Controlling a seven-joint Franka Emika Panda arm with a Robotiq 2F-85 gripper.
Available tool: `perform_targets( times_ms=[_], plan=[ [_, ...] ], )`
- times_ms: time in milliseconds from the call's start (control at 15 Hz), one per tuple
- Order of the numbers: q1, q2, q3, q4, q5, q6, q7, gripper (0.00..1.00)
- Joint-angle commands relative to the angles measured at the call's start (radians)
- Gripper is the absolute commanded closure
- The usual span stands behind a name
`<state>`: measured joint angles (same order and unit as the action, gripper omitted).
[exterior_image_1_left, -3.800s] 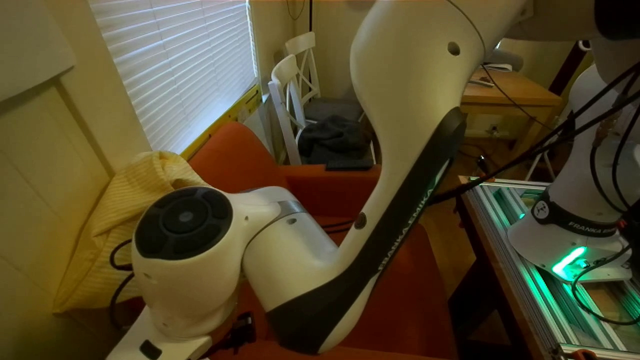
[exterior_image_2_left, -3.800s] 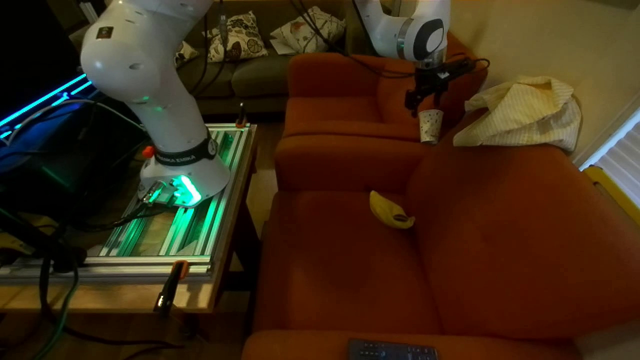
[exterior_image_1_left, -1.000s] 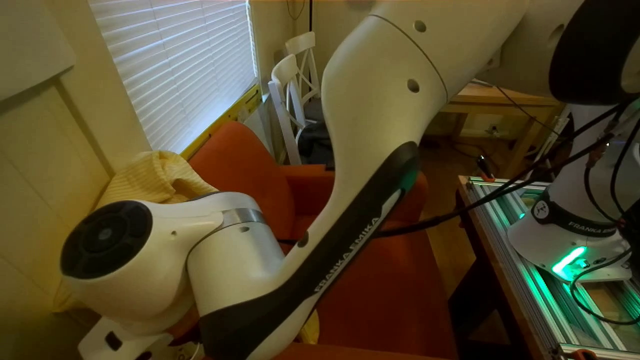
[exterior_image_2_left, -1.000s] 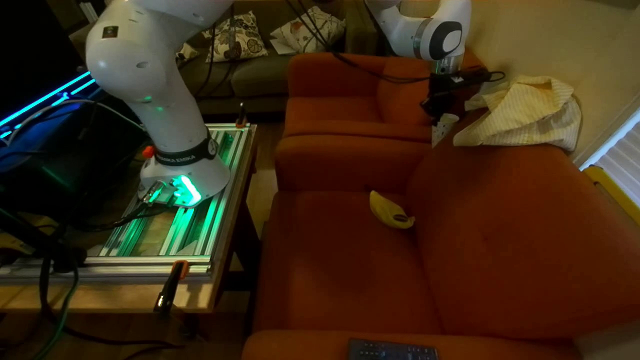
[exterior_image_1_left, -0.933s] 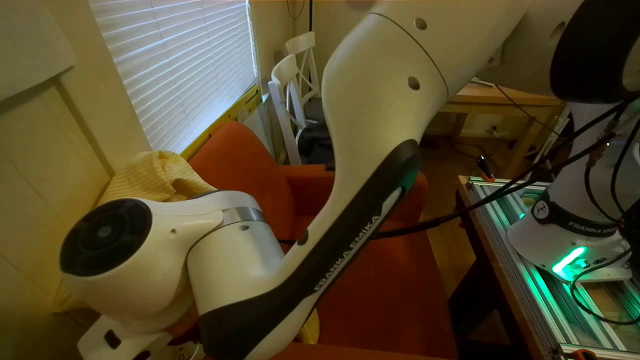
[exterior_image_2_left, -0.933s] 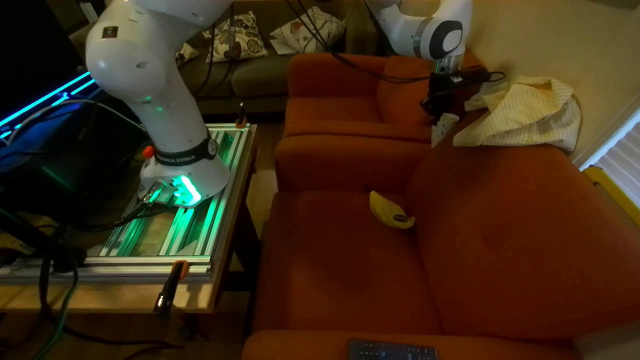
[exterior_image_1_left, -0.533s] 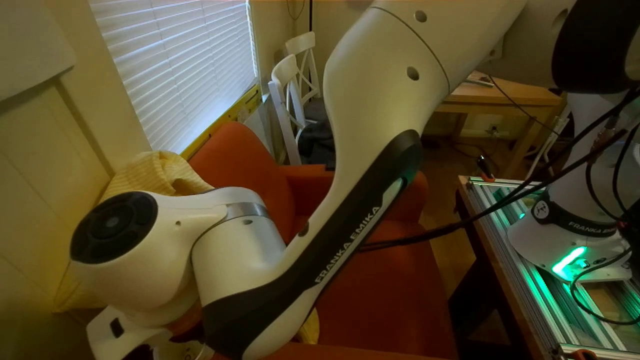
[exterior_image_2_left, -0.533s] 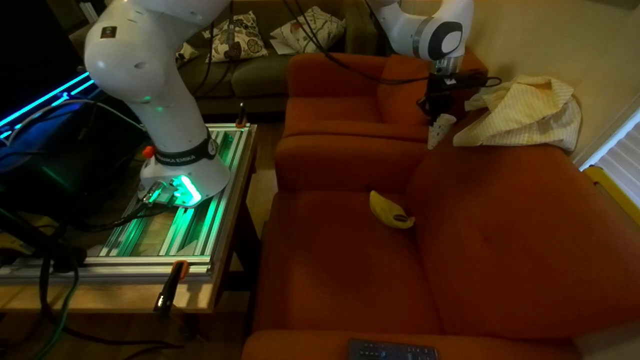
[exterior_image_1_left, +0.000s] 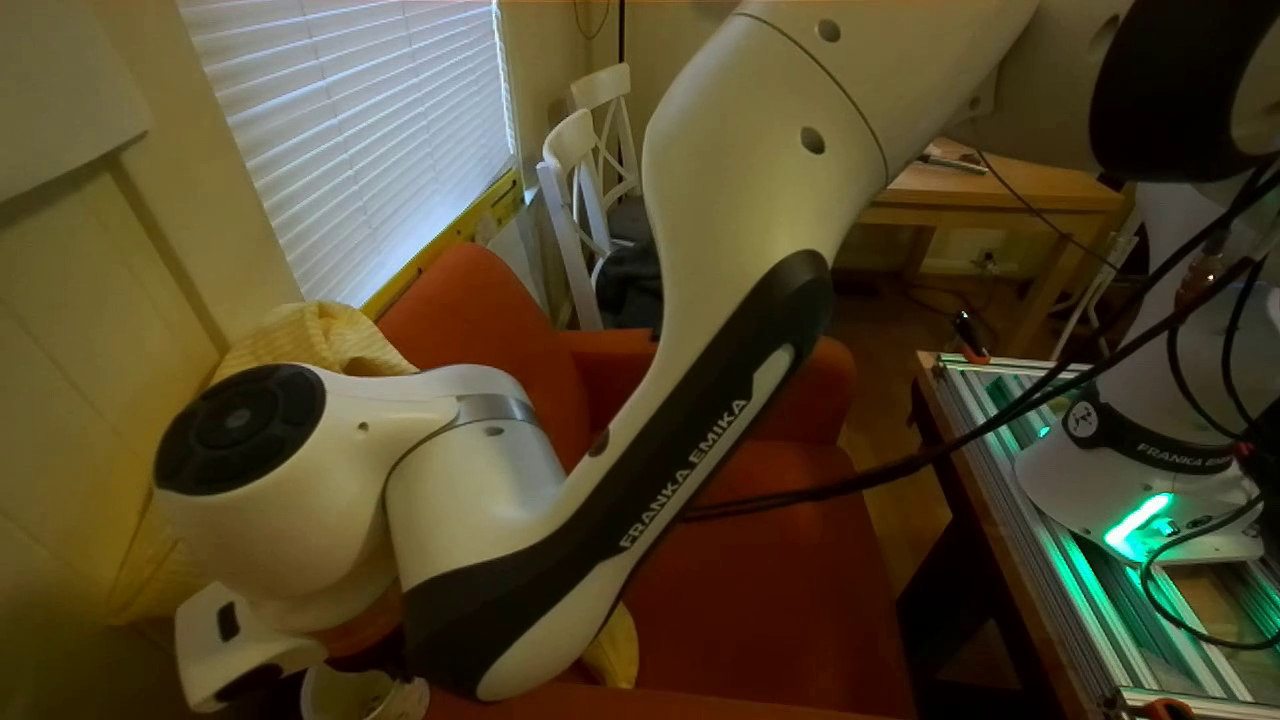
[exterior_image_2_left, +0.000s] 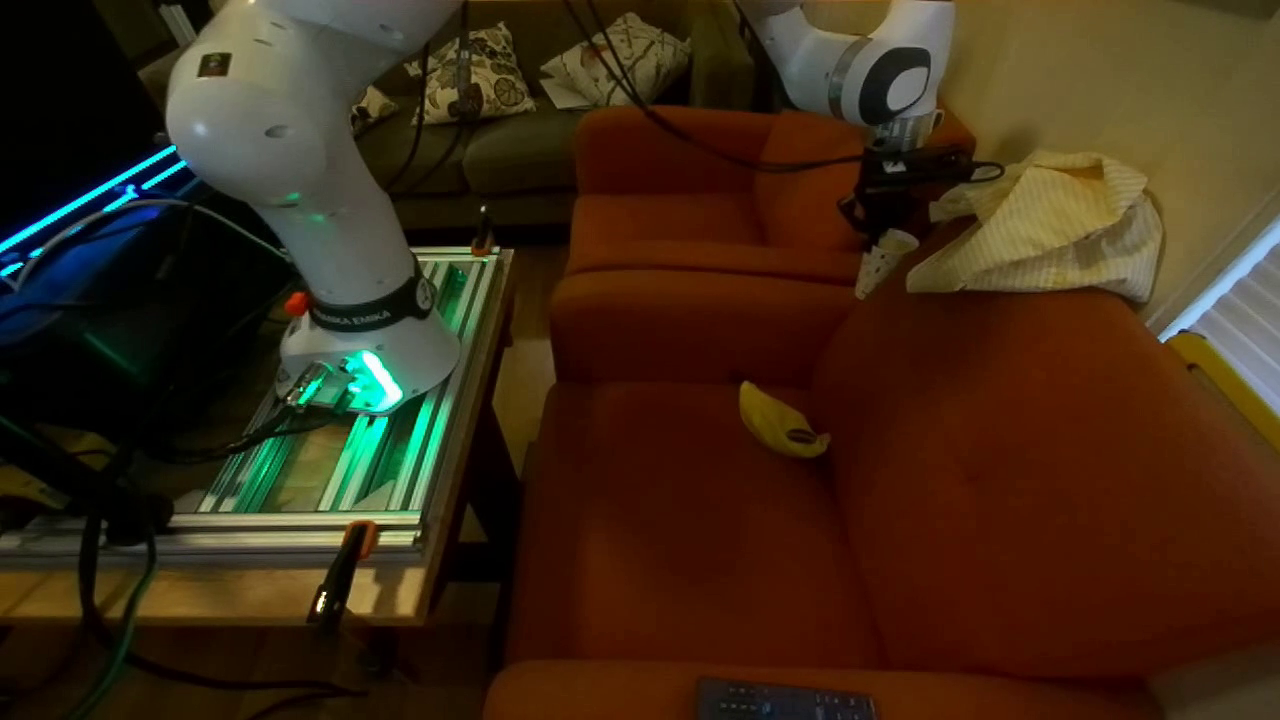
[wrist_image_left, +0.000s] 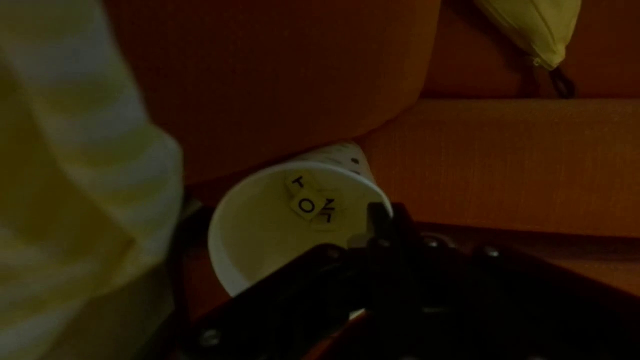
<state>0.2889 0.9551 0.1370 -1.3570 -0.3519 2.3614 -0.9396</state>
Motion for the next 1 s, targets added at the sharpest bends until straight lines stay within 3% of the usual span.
perform_targets(
  times_ms=[0,933],
  plan=[
    [-0.011,0.008,0.001,0.01,0.004,-0.007,0.036,0.99],
    [-0.06,0.032,0.043,0.046,0.079,-0.037,0.078,0.99]
  ],
)
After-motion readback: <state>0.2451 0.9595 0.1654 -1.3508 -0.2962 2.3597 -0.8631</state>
